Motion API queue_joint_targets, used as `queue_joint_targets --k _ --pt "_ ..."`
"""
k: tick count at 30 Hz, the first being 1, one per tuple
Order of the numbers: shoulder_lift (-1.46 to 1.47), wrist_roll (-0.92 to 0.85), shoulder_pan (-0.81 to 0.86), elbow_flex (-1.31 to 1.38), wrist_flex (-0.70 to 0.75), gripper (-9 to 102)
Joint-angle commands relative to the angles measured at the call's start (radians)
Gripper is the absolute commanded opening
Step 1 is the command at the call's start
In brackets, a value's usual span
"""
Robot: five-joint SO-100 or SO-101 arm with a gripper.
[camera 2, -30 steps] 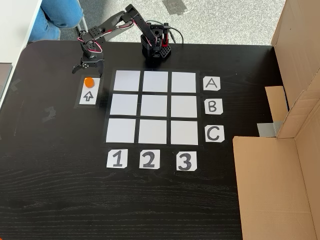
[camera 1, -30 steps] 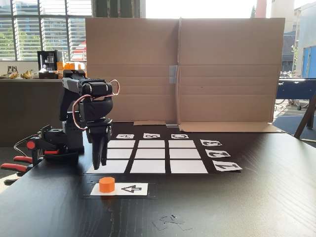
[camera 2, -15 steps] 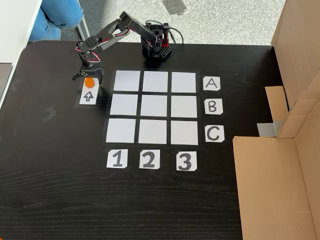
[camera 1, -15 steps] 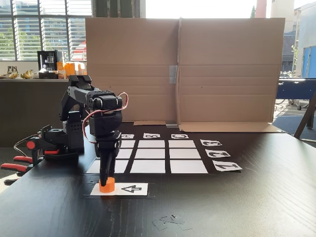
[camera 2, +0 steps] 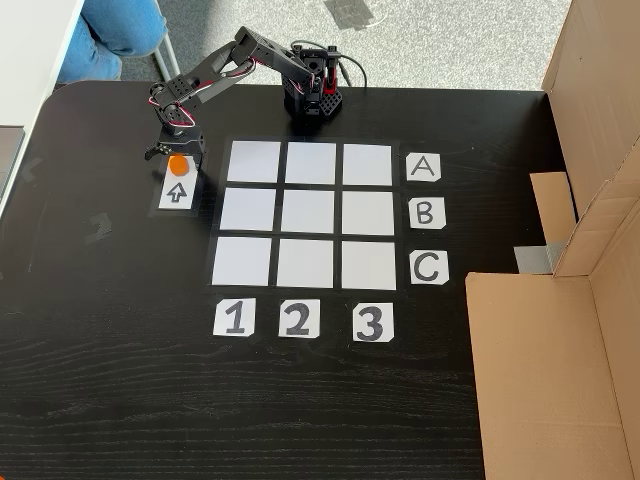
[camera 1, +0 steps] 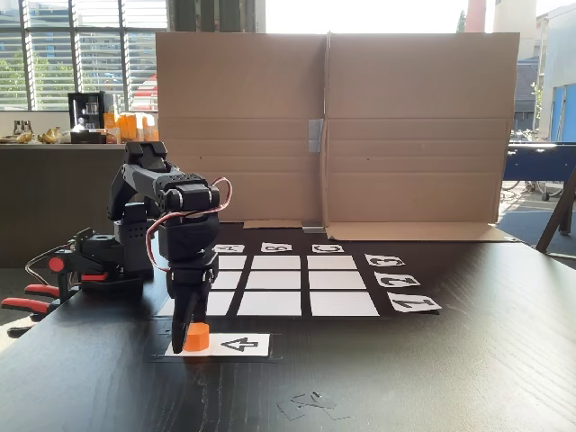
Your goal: Pick up the round, orange token and place it in the grid on square A2.
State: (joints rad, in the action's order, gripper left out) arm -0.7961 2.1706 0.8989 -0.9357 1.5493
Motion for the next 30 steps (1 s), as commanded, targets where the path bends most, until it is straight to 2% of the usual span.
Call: queue_joint_targets --k 1,3,4,5,9,15,21,30 --pt "0.005 0.014 0.023 0.038 -0.011 30" --pt "0.020 -0.012 0.028 0.061 -0.012 8" --pt "0.023 -0.018 0.028 0.066 -0.012 0" --pt "0.026 -0.018 0.029 0.066 -0.012 -1" --pt "0.028 -0.074 0.029 0.066 -0.009 -1" --pt "-0.002 -0.279 0.032 0.012 -0.015 -1" --pt "-0.155 -0.434 0.100 -0.017 -0.031 -1" --pt "-0.430 -0.827 0.118 -0.149 -0.029 -1"
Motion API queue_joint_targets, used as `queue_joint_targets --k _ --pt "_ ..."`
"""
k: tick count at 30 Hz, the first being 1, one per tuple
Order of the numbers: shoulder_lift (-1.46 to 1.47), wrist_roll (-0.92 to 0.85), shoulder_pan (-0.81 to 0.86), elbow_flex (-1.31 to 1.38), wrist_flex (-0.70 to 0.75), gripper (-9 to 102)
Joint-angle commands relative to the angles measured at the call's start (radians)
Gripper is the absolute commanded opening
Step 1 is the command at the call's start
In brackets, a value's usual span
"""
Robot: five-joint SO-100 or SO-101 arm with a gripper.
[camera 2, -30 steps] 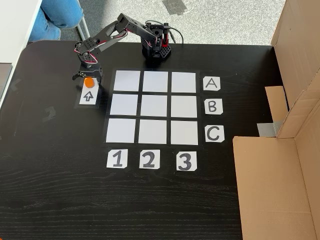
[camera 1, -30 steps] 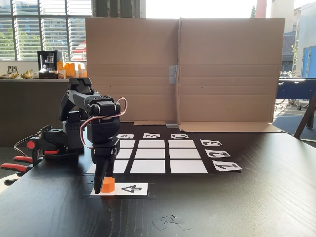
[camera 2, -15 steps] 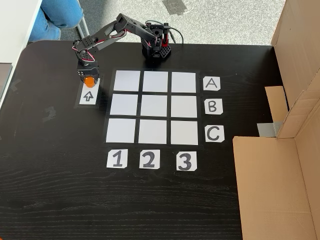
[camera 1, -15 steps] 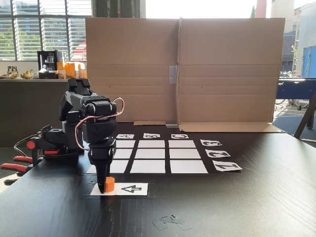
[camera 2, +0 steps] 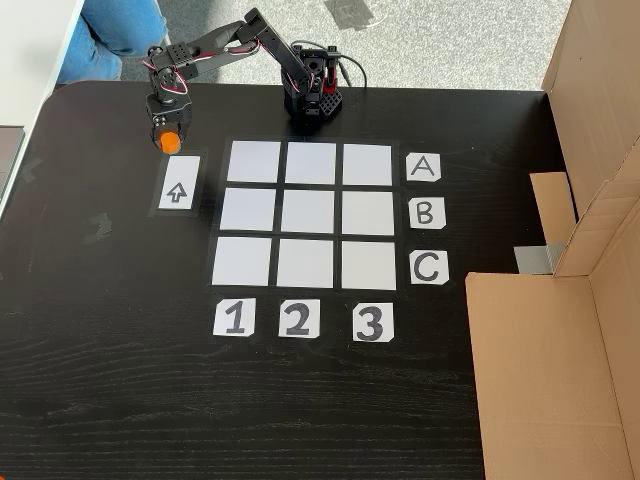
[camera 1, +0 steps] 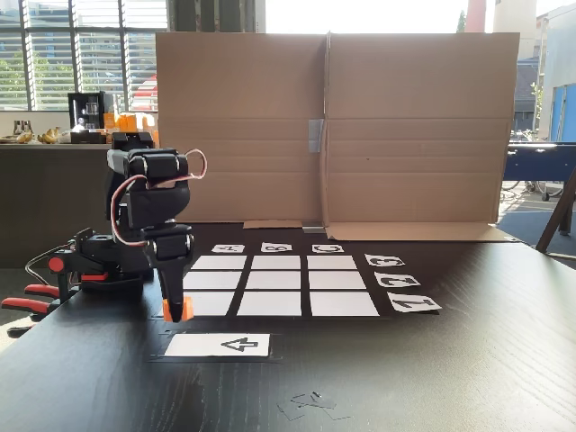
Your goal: Pick up the round, orange token and place it in the grid on square A2.
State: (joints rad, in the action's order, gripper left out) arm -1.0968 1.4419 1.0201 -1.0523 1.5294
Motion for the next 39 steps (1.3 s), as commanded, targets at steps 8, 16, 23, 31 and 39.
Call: queue_joint_targets --k 8,16,23,31,39 --pt "-0.411 -0.445 -0.060 -0.290 -0.035 -1" --pt "-0.638 -0.769 -0.132 -0.433 -0.023 -1" --pt "-0.807 -1.069 -0.192 -0.578 -0.017 -1" --pt "-1.049 -1.276 -0.284 -0.834 -0.026 -1" --pt "-1.285 -1.399 -0.408 -0.991 -0.029 -1"
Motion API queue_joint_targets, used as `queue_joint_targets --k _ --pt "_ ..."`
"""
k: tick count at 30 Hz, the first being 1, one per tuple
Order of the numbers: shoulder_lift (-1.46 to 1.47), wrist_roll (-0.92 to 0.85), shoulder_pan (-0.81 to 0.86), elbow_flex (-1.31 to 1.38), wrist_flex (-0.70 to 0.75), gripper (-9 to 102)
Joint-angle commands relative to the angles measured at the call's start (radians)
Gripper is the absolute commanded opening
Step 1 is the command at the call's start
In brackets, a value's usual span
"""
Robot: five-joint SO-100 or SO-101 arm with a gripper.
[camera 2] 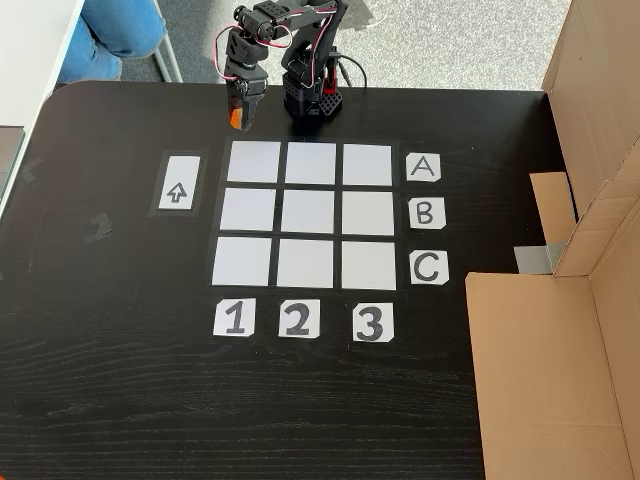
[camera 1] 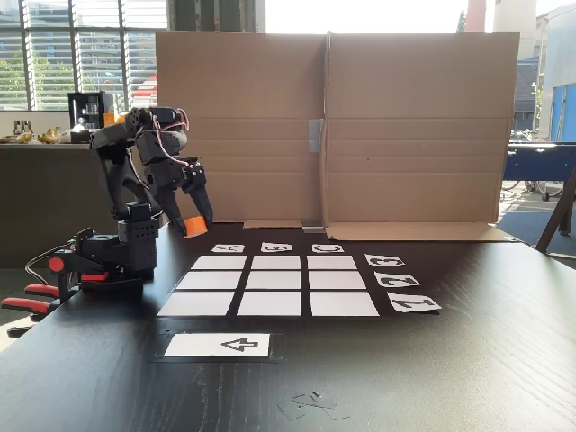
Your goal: Pick up the round, orange token and place it in the grid on square A2.
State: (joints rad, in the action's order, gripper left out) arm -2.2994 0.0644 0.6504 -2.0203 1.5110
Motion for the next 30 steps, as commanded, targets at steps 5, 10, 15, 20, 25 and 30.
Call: queue_joint_targets --k 5,10,15,20,25,30 --pt "-0.144 -0.037 -0.153 -0.101 0.000 -1" --pt "-0.110 -0.038 -0.235 -0.199 -0.012 -1" --pt "-0.011 -0.029 -0.339 -0.267 -0.041 -1" --pt "0.106 -0.006 -0.399 -0.301 -0.141 -1" --pt "0.232 -0.006 -0.443 -0.302 -0.204 -1" --pt "0.344 -0.011 -0.500 -0.310 -0.224 -1"
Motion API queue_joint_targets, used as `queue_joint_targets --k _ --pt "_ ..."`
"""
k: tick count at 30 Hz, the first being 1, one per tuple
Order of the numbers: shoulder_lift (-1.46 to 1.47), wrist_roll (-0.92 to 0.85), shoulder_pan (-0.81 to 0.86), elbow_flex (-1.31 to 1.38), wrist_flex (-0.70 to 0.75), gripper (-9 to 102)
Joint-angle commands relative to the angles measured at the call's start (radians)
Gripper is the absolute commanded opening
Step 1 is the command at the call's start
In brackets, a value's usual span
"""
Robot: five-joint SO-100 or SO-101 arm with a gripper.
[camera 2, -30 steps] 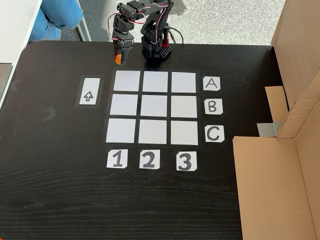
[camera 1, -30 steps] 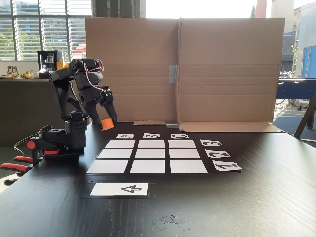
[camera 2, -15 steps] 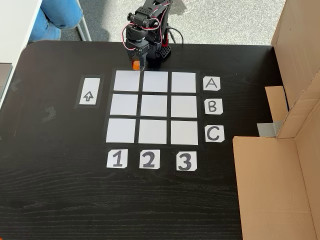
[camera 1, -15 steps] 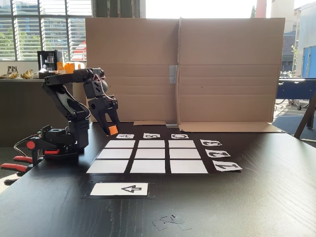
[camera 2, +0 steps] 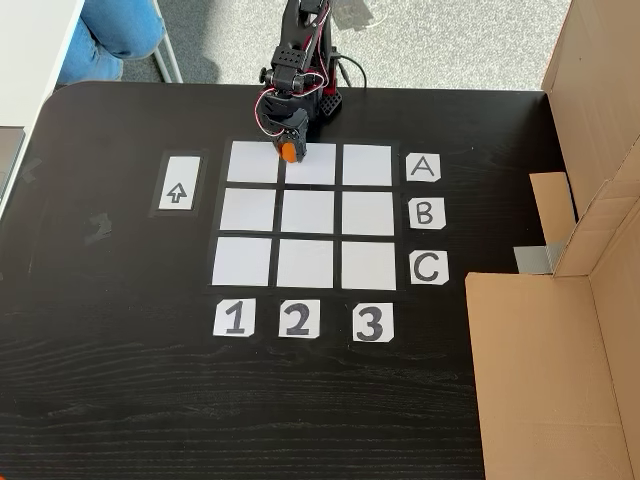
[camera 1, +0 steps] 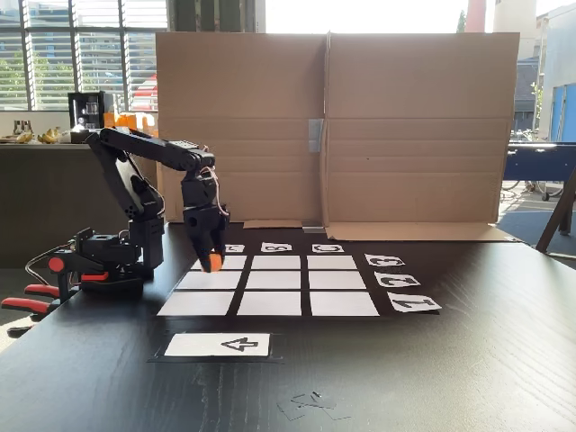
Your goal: Pick up the round, orange token and place it in the grid on square A2.
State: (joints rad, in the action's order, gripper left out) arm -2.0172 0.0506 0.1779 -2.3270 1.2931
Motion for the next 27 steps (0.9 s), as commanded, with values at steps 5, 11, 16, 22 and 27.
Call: queue_joint_targets --k 5,11,16,22,27 --pt "0.121 -0.043 -0.032 -0.008 0.006 -1" --pt "0.158 -0.064 -0.038 -0.035 -0.002 -1" --pt "0.172 -0.067 -0.040 -0.035 -0.015 -1" --pt "0.176 -0.069 0.008 -0.061 -0.060 27" --pt "0.175 -0.069 0.015 -0.077 -0.077 35"
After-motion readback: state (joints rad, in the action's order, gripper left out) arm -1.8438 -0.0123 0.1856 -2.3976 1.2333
